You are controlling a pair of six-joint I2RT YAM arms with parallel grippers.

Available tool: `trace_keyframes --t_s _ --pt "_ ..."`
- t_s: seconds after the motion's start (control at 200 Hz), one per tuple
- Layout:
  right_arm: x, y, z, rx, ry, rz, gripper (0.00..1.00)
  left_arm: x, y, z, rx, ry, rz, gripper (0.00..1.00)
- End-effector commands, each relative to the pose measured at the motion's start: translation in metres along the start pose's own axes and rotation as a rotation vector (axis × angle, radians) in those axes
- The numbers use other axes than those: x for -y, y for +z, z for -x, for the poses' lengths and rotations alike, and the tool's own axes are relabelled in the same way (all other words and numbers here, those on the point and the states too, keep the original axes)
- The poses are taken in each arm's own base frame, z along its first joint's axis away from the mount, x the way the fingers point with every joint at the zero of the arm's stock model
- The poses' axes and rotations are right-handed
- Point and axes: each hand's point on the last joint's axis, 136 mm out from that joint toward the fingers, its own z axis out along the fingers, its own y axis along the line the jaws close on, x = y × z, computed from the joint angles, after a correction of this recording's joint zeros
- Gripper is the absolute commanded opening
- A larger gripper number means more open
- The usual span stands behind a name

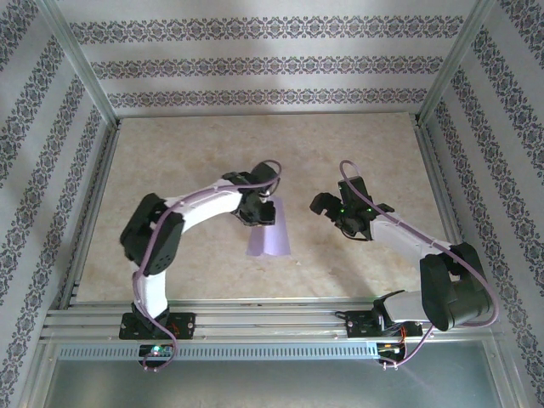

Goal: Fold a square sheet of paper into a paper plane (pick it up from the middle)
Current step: First fold the square sheet of paper in half at the center of the table, then hold the square sheet of paper at the center of the table.

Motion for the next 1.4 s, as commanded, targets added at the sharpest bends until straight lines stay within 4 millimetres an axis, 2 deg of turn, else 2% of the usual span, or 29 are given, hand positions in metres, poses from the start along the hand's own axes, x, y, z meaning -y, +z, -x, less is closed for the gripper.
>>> trace_keyframes --t_s 0.0,0.075,0.18,0.31,0.41,0.495,0.725,0.839,0.899,1.069,1.399 --pt "-0.017 -0.002 0.005 0.013 -0.009 0.114 0.98 0.045 -0.039 0.022 0.064 -0.022 -0.361 0.24" --pt "-0.031 -0.006 0.007 0.017 -0.03 0.186 0.98 0.047 -0.05 0.03 0.091 -0.045 -0.467 0.24" --pt "-0.052 -0.011 0.006 0.007 -0.063 0.297 0.98 0.04 -0.051 0.035 0.1 -0.071 -0.536 0.25" --pt "-0.08 -0.015 -0.004 -0.042 -0.109 0.427 0.94 0.021 -0.032 0.036 0.097 -0.091 -0.52 0.25" --pt "-0.093 -0.009 -0.017 -0.092 -0.141 0.462 0.88 0.006 -0.016 0.035 0.092 -0.099 -0.509 0.25" --pt "-0.101 -0.003 -0.028 -0.133 -0.163 0.477 0.81 -0.002 -0.008 0.033 0.09 -0.087 -0.512 0.25" --pt "-0.127 0.023 -0.065 -0.293 -0.216 0.524 0.52 -0.029 0.01 0.022 0.049 -0.057 -0.393 0.25" --pt "-0.126 0.043 -0.076 -0.343 -0.2 0.492 0.31 -0.036 0.016 0.02 0.039 -0.046 -0.357 0.26" --pt "-0.122 0.051 -0.079 -0.353 -0.19 0.459 0.25 -0.04 0.019 0.019 0.029 -0.042 -0.339 0.25" --pt "-0.109 0.067 -0.085 -0.358 -0.202 0.35 0.19 -0.044 0.023 0.018 0.008 -0.035 -0.315 0.25" --pt "-0.088 0.086 -0.097 -0.399 -0.162 0.243 0.16 -0.051 0.025 0.019 0.003 -0.031 -0.265 0.27"
